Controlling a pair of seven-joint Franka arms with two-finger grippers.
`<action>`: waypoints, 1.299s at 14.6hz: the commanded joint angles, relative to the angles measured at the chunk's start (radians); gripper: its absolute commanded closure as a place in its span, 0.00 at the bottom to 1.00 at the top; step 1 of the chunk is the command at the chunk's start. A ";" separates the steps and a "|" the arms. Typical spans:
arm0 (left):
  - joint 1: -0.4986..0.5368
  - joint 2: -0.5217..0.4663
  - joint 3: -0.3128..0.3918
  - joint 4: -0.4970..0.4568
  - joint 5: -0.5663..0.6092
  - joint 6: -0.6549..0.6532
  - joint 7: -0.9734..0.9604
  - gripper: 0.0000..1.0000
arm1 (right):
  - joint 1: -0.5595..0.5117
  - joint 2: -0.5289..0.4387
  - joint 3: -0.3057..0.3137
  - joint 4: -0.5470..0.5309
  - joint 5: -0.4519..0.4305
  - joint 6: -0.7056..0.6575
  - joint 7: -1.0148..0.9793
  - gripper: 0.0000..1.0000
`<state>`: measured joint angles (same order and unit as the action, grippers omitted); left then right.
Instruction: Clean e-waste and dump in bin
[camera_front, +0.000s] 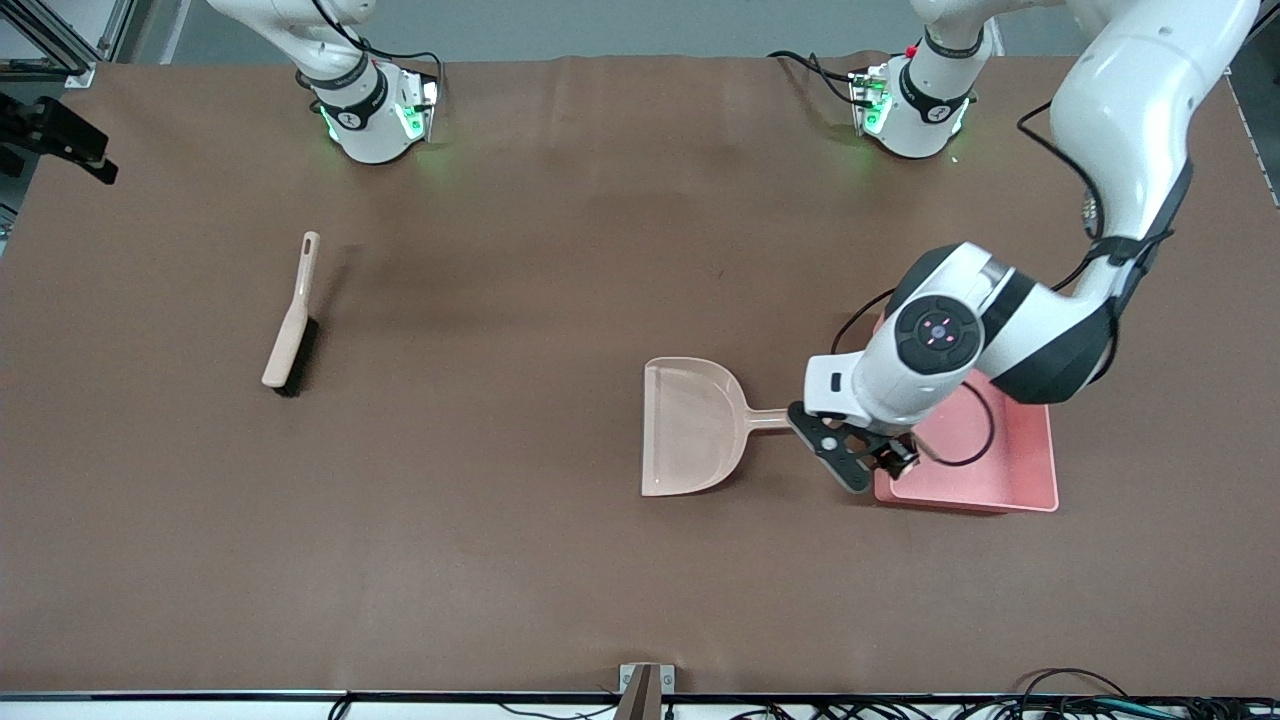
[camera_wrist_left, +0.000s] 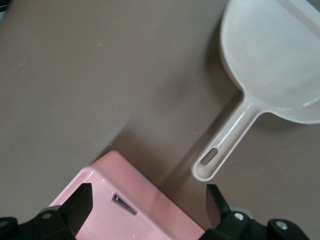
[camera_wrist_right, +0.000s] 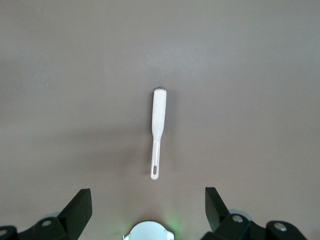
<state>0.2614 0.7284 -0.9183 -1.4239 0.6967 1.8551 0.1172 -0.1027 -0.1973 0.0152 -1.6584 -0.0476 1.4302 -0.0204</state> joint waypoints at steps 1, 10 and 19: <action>0.009 -0.096 0.007 -0.007 -0.020 -0.034 -0.173 0.00 | -0.023 0.110 0.003 0.133 -0.014 -0.014 0.016 0.00; -0.032 -0.410 0.215 -0.009 -0.205 -0.137 -0.329 0.00 | -0.023 0.242 0.005 0.305 0.009 -0.013 0.013 0.00; -0.275 -0.737 0.760 -0.191 -0.667 -0.203 -0.318 0.00 | -0.026 0.242 0.005 0.296 0.018 0.059 0.008 0.00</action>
<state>0.0041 0.0857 -0.1999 -1.5019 0.0750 1.6544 -0.1962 -0.1170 0.0364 0.0148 -1.3780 -0.0424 1.4767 -0.0142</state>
